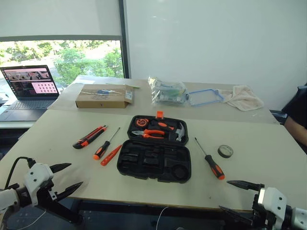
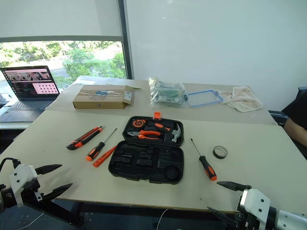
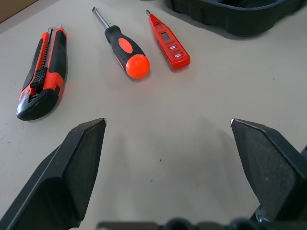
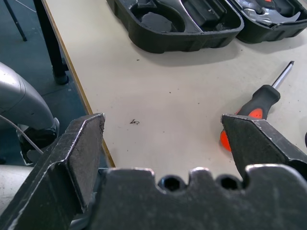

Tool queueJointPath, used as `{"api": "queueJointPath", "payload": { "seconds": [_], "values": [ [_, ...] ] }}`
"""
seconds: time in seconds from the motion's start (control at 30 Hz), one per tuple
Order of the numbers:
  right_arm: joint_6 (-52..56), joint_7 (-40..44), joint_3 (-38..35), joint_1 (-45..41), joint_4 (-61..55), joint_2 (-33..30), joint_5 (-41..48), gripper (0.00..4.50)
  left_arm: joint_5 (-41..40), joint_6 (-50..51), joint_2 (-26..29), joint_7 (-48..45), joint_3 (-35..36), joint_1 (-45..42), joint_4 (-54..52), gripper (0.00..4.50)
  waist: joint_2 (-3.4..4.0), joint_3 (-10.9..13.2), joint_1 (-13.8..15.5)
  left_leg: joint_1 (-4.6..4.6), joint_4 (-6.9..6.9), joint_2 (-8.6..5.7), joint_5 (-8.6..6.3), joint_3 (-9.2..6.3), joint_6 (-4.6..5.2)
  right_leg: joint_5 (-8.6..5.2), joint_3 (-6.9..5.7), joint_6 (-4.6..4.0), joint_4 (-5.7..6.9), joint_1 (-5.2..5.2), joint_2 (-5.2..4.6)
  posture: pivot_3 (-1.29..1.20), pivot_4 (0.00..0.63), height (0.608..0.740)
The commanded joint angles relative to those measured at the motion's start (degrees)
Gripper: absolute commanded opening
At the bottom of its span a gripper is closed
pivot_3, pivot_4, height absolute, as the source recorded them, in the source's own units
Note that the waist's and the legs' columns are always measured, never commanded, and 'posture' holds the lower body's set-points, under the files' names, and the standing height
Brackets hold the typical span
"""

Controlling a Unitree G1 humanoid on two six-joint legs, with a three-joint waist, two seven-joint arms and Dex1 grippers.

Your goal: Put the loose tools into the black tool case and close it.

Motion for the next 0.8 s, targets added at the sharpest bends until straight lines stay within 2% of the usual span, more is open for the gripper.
{"api": "queueJointPath", "payload": {
  "seconds": [0.03,0.1,0.2,0.4,0.47,0.57,0.67,0.8],
  "values": [
    [0.26,-0.83,1.08,-4.48,-1.96,1.0,3.55,4.5,-3.51,3.14,0.49,0.74,3.26,-0.9,0.78,4.46,0.0,0.0,-0.02,0.0,0.0,0.0,0.0,0.0,0.0,0.0,0.0,0.0,0.0,0.0,0.0,0.0,0.15,0.74],
    [3.86,-1.81,3.91,-10.49,-6.4,2.98,9.81,4.5,-7.79,8.89,1.0,1.64,7.77,-0.3,2.48,4.46,-0.08,0.04,-0.8,0.04,0.01,0.05,0.01,0.02,-0.01,0.02,0.01,-0.03,0.04,0.0,0.04,0.0,0.15,0.74],
    [9.35,-3.02,5.77,-14.21,-11.62,4.25,16.5,4.5,-10.25,13.53,0.31,3.83,11.91,1.02,4.4,4.46,-0.03,0.06,-1.42,0.06,0.07,0.41,0.03,0.1,-0.05,0.22,-0.29,-0.15,0.05,-0.06,-0.01,0.0,0.15,0.74],
    [12.56,-7.95,7.33,-17.44,-17.06,7.05,18.61,4.5,-13.68,24.74,0.4,8.87,17.52,2.73,7.51,4.46,-0.04,0.04,-0.99,0.03,0.04,0.51,-0.07,-0.02,-0.33,0.09,-0.93,-0.42,0.09,-0.09,0.06,0.0,0.15,0.74],
    [12.7,-8.23,7.66,-16.99,-16.84,7.5,17.66,4.5,-16.02,33.13,2.46,11.62,17.66,1.17,5.65,4.46,-0.1,0.0,-0.39,0.01,0.06,0.51,-0.1,-0.06,-0.39,0.09,-1.28,-0.44,0.08,-0.08,-0.04,0.0,0.15,0.74],
    [12.66,-7.8,7.81,-16.23,-16.36,7.41,16.76,4.5,-18.7,41.73,5.49,13.52,15.49,-2.59,1.86,4.46,-0.15,-0.02,0.08,0.01,0.07,0.49,-0.12,-0.07,-0.41,0.09,-1.37,-0.45,0.06,-0.05,-0.11,0.0,0.15,0.74],
    [13.29,-8.07,7.81,-15.83,-16.41,7.13,16.34,4.5,-19.88,48.98,9.37,15.02,10.25,-8.42,-2.16,4.46,-0.2,-0.05,0.4,0.0,0.09,0.46,-0.12,-0.14,-0.41,0.09,-1.45,-0.45,0.06,-0.01,-0.14,0.0,0.15,0.74],
    [13.2,-7.99,7.83,-15.42,-15.95,6.66,14.97,4.5,-17.84,59.38,12.95,20.14,-1.47,-23.22,-3.09,4.46,-0.16,-0.04,0.48,0.05,0.11,0.41,-0.02,-0.17,-0.59,0.13,-1.41,-0.51,0.1,0.05,-0.06,0.0,0.15,0.74]
  ]
}}
